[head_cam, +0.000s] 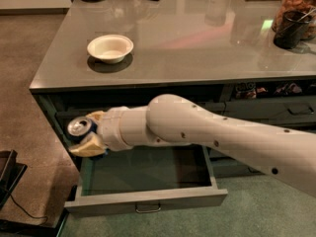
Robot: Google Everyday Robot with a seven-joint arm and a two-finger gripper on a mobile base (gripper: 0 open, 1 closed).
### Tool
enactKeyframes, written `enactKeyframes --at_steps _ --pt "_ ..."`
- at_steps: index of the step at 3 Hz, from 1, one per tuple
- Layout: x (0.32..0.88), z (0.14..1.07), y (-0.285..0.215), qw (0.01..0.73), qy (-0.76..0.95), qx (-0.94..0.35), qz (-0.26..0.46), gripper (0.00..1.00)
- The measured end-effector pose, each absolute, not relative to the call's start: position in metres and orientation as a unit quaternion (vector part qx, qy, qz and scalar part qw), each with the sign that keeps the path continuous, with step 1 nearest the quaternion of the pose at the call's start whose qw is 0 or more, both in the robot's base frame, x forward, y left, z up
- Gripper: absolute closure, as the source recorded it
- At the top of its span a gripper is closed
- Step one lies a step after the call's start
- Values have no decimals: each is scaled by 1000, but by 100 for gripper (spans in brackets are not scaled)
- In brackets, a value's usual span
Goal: Place pepsi can into middle drawer
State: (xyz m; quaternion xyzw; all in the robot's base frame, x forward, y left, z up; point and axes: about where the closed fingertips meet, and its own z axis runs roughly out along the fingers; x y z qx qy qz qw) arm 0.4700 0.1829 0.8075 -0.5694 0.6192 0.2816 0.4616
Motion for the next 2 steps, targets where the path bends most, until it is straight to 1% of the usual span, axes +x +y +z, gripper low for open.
enactKeyframes --at_steps 1,2 --pt "481 767 160 467 604 -588 269 100" --pt "504 699 128 478 585 -590 286 100"
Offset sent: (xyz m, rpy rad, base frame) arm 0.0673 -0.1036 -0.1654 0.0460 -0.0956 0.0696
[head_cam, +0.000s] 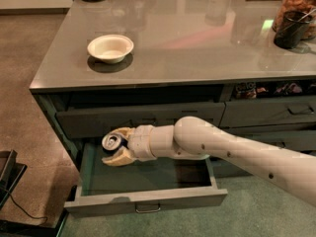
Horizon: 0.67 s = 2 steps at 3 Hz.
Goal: Place pepsi can into middle drawer
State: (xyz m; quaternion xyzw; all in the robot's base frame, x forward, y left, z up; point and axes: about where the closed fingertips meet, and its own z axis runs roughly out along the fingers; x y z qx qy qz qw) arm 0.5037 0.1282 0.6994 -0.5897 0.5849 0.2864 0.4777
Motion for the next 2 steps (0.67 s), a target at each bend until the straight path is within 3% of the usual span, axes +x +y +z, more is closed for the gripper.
enactKeyframes --at_steps 2 --pt "501 665 112 479 591 -585 281 100"
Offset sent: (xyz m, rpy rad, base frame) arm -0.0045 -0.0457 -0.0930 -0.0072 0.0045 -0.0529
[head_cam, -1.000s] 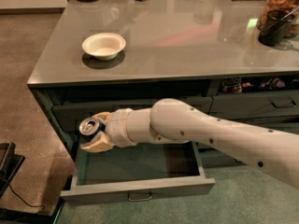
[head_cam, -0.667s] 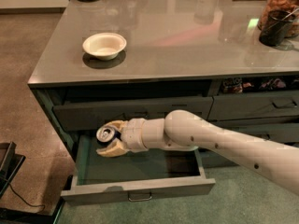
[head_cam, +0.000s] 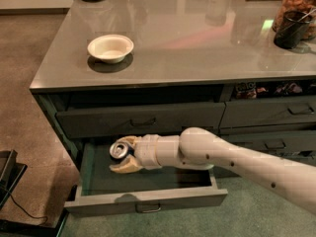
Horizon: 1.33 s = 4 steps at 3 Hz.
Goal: Place pepsi can into middle drawer
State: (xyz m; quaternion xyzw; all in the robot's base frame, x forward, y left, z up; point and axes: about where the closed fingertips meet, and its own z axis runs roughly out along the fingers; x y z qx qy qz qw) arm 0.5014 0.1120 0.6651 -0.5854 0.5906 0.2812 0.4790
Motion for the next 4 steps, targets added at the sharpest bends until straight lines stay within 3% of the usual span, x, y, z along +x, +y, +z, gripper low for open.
enactKeyframes --at_steps 2,4 --pt "525 560 71 497 575 -583 289 100" --pt "526 553 74 499 576 -577 296 100"
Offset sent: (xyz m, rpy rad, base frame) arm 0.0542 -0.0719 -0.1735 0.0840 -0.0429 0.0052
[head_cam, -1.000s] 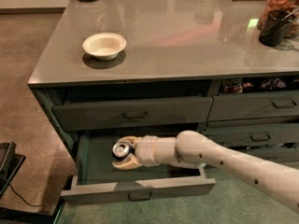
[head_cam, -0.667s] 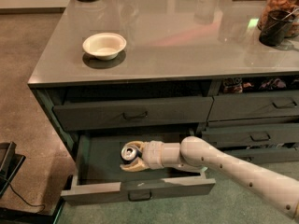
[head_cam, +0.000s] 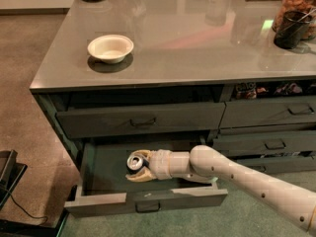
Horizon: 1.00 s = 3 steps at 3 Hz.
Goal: Place pepsi can into middle drawer
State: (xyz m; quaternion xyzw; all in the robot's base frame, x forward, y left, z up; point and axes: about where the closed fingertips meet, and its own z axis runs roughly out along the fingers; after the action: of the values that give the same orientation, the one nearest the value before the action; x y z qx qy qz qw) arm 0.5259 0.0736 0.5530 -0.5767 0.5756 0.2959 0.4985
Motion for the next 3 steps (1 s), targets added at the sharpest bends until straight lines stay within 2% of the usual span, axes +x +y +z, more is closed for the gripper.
enactKeyframes --at_steps 3 --pt "583 494 49 515 572 -547 330 100"
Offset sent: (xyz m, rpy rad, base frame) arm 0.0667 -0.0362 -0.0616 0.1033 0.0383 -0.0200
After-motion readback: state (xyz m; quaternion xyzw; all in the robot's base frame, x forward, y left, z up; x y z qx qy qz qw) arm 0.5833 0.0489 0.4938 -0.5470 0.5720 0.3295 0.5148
